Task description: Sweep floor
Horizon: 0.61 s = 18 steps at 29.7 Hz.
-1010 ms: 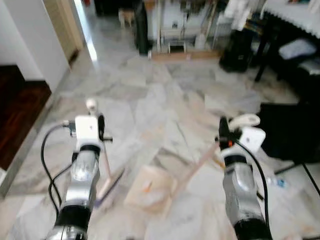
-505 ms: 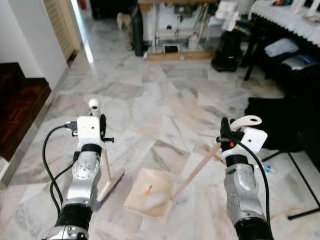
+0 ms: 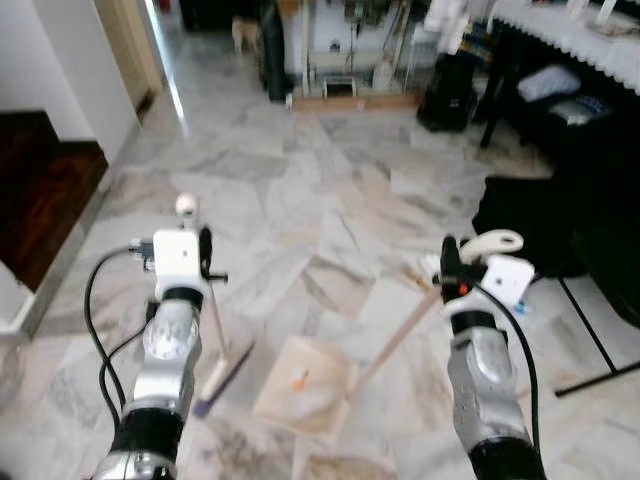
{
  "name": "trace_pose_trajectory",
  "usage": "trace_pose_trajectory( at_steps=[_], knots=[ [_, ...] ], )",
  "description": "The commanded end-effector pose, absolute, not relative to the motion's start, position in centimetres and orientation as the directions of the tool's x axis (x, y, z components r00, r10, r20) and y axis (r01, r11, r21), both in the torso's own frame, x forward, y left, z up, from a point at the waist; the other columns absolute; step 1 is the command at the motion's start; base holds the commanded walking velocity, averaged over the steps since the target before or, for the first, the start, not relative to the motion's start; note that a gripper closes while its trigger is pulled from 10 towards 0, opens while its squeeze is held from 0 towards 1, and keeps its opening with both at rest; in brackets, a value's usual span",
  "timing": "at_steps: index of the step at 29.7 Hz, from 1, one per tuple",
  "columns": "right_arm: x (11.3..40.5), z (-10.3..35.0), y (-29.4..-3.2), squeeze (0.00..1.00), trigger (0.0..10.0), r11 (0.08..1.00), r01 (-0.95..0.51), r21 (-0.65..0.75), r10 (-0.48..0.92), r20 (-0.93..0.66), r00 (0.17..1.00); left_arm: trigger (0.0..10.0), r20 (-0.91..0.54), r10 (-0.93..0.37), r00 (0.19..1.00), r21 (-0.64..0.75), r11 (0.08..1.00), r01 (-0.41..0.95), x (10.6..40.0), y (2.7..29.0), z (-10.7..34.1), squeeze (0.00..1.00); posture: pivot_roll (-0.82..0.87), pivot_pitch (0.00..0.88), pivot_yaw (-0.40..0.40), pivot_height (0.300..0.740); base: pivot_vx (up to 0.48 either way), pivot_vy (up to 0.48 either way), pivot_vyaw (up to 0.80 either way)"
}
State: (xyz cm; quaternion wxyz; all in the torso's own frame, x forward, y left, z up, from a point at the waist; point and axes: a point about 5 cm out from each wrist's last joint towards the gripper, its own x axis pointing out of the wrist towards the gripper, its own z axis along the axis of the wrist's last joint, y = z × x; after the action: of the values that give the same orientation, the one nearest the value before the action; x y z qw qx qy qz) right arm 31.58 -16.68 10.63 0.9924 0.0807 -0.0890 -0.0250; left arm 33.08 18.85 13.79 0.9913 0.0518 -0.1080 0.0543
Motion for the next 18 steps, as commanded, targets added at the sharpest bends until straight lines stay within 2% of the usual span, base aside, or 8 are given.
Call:
trace_pose_trajectory(
  at_steps=[1,18],
  knots=[
    [31.92,11.83,-16.66,0.0,10.0,0.981,0.03,0.189,-0.073,0.222,0.972,10.0,0.269,0.088,0.959,0.097,0.988,-0.118,33.29,18.66,14.95,0.0,0.0,0.0,0.002,0.74,0.0,0.0,0.0],
    [31.88,11.96,-16.69,0.0,10.0,0.982,0.038,0.185,-0.081,0.231,0.969,10.0,0.252,0.115,0.961,0.086,0.986,-0.141,33.31,19.0,14.84,0.0,0.0,0.0,0.002,0.74,0.0,0.0,0.0]
  ],
)
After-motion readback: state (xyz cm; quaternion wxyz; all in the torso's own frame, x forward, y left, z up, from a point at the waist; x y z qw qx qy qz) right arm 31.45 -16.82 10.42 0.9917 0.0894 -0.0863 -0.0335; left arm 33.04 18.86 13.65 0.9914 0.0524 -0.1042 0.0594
